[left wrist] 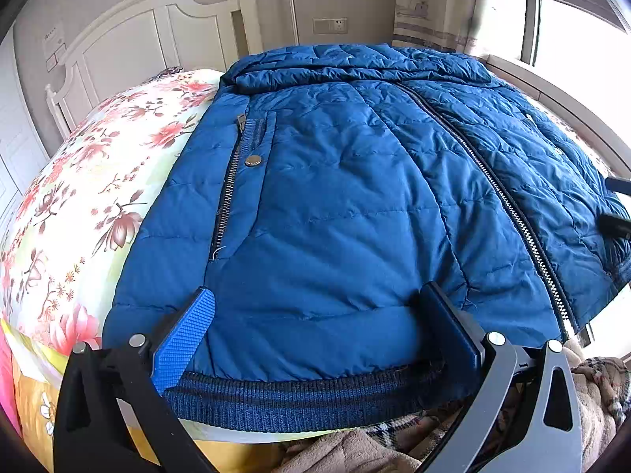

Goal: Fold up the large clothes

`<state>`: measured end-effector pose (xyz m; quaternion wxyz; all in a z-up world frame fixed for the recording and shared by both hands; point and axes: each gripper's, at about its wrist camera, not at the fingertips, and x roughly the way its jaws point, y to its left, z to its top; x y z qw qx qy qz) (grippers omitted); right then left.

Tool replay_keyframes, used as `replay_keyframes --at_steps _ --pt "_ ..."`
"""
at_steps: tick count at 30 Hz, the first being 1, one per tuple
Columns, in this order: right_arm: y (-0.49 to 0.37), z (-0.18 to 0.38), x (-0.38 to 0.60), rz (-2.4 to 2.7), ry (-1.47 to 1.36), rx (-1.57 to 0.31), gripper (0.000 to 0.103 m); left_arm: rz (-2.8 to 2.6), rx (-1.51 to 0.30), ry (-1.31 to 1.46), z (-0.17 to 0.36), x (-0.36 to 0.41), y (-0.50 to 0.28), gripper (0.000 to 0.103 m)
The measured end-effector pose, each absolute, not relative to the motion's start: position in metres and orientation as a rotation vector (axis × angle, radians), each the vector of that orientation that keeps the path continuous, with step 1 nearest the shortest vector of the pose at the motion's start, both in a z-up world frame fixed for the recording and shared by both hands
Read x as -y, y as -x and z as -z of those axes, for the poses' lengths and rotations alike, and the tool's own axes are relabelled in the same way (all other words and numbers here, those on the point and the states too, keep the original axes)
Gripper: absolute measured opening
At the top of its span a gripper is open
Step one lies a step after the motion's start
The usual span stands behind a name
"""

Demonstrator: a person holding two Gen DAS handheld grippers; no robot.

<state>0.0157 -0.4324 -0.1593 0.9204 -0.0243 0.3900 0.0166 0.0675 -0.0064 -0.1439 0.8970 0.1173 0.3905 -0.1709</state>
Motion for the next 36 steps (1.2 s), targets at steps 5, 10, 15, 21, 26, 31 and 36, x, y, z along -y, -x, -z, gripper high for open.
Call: replay_keyframes --at_steps 5,10,15,21,26,31,36 --pt "-0.016 0.179 0.442 -0.069 -0.007 -0.817 0.1 0.357 -0.811 -0.242 0.144 0.006 -0.067 0.099" --pt "0.0 0.157 0.451 -0.098 -0.005 -0.839 0.1 0.367 -0.79 -0.164 0.123 -0.02 -0.066 0.099" --pt "0.033 0.143 0.491 0.013 -0.08 -0.774 0.1 0.274 -0.818 0.084 0.111 -0.098 -0.091 0.098" --pt "0.038 0.165 0.527 0.021 -0.275 -0.801 0.092 0.34 -0.863 0.163 0.12 -0.113 -0.105 0.098" --pt "0.033 0.175 0.519 -0.02 -0.271 -0.827 0.088 0.313 -0.898 0.088 0.14 -0.092 -0.11 0.096" --pt "0.035 0.173 0.5 -0.072 -0.248 -0.827 0.076 0.313 -0.889 0.01 0.143 -0.077 -0.1 0.091" --pt "0.029 0.173 0.495 -0.063 -0.252 -0.796 0.074 0.297 -0.898 0.016 0.142 -0.079 -0.102 0.089"
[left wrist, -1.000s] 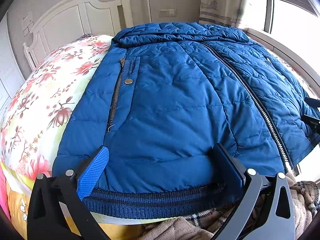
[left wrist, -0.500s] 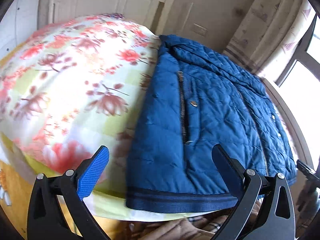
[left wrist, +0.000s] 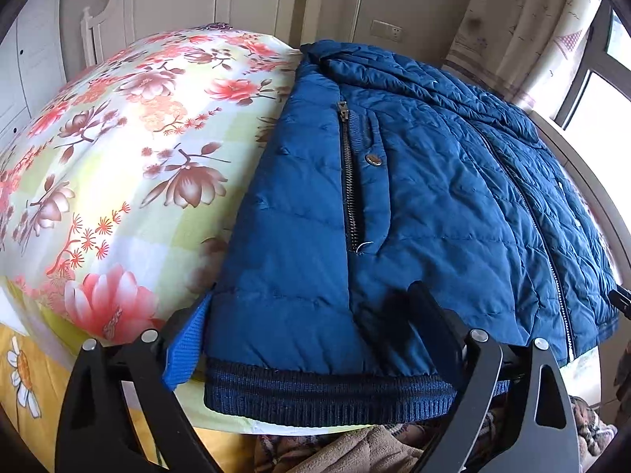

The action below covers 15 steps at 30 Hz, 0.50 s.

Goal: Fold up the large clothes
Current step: 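Close both tools on the ribbed hem of the halved jacket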

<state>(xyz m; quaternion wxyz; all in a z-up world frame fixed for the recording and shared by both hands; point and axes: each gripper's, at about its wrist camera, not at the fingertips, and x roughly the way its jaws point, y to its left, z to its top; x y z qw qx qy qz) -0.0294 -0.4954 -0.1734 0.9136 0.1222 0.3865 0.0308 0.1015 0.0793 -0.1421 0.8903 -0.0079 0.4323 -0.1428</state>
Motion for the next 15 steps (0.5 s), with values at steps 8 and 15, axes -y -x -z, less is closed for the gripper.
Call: replay_keyframes --at_steps 8,15 --pt "0.016 0.175 0.485 -0.061 -0.174 -0.791 0.078 0.267 -0.919 -0.01 0.142 -0.071 -0.112 0.089" --pt "0.007 0.175 0.488 -0.095 -0.166 -0.807 0.082 0.293 -0.959 -0.02 0.141 -0.072 -0.117 0.088"
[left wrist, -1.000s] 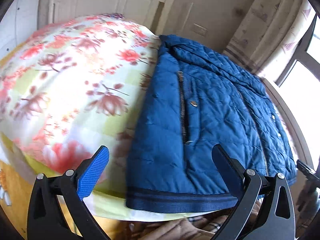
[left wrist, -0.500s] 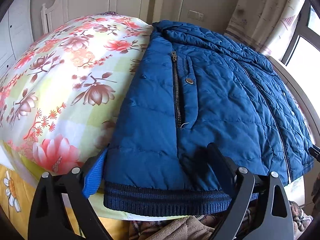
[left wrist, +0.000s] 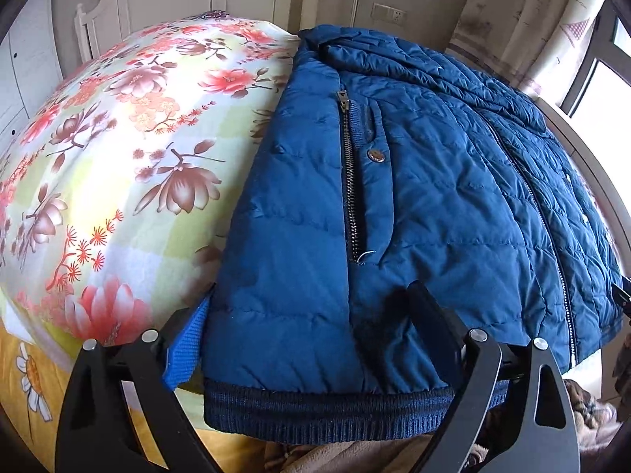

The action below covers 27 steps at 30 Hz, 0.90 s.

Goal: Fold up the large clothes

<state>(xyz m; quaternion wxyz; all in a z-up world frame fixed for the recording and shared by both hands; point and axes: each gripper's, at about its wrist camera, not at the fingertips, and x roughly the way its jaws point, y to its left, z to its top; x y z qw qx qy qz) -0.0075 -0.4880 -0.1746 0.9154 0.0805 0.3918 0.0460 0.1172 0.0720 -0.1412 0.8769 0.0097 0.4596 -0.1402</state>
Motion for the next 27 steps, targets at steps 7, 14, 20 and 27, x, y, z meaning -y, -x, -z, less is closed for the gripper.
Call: replay_keyframes --at_steps 7,14,20,27 --pt "0.011 0.176 0.483 -0.061 -0.132 -0.811 0.084 0.313 -0.888 -0.002 0.143 -0.075 -0.109 0.084" --pt "0.036 0.178 0.485 -0.024 -0.184 -0.763 0.078 0.345 -0.861 0.034 0.141 -0.087 -0.1 0.061" --pt "0.053 0.176 0.48 -0.035 -0.195 -0.703 0.023 0.386 -0.827 0.104 0.137 -0.099 -0.082 0.022" --pt "0.067 0.165 0.5 -0.105 -0.304 -0.64 0.016 0.457 -0.781 0.261 0.131 -0.121 -0.058 0.019"
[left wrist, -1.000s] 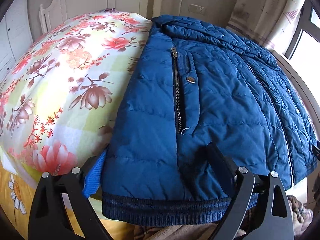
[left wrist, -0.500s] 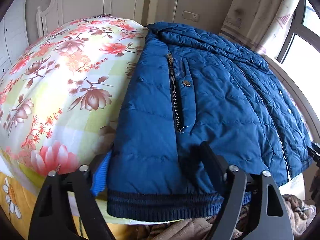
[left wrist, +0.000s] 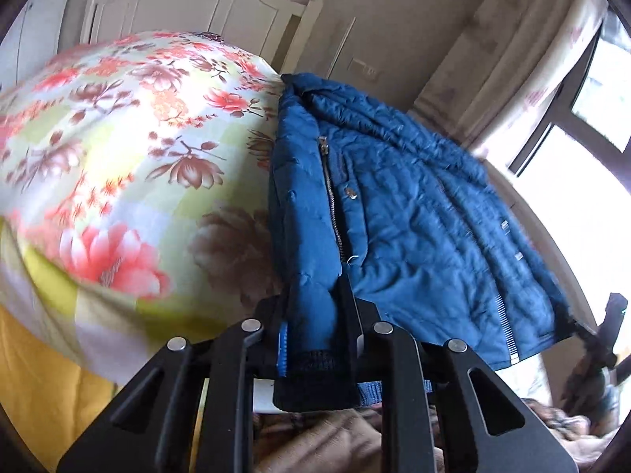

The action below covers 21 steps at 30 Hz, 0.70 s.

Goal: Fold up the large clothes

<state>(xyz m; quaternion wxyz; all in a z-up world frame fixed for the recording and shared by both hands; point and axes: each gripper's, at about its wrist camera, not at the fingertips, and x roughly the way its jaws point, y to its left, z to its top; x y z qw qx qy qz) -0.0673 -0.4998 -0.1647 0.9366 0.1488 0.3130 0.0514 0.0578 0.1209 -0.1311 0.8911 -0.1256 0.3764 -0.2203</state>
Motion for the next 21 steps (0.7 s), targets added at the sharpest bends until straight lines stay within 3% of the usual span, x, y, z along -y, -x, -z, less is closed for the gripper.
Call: replay_keyframes --at_steps 12,17,21 --pt "0.133 0.089 0.508 -0.318 -0.379 -0.451 0.015 0.567 -0.686 0.498 0.099 -0.183 0.032 0.018" --pt "0.097 0.057 0.527 -0.292 -0.443 -0.413 0.015 0.677 -0.619 0.652 0.058 -0.184 -0.021 0.018" --pt "0.021 0.025 0.546 -0.284 -0.489 -0.414 0.016 0.694 -0.574 0.684 0.005 -0.159 -0.106 0.018"
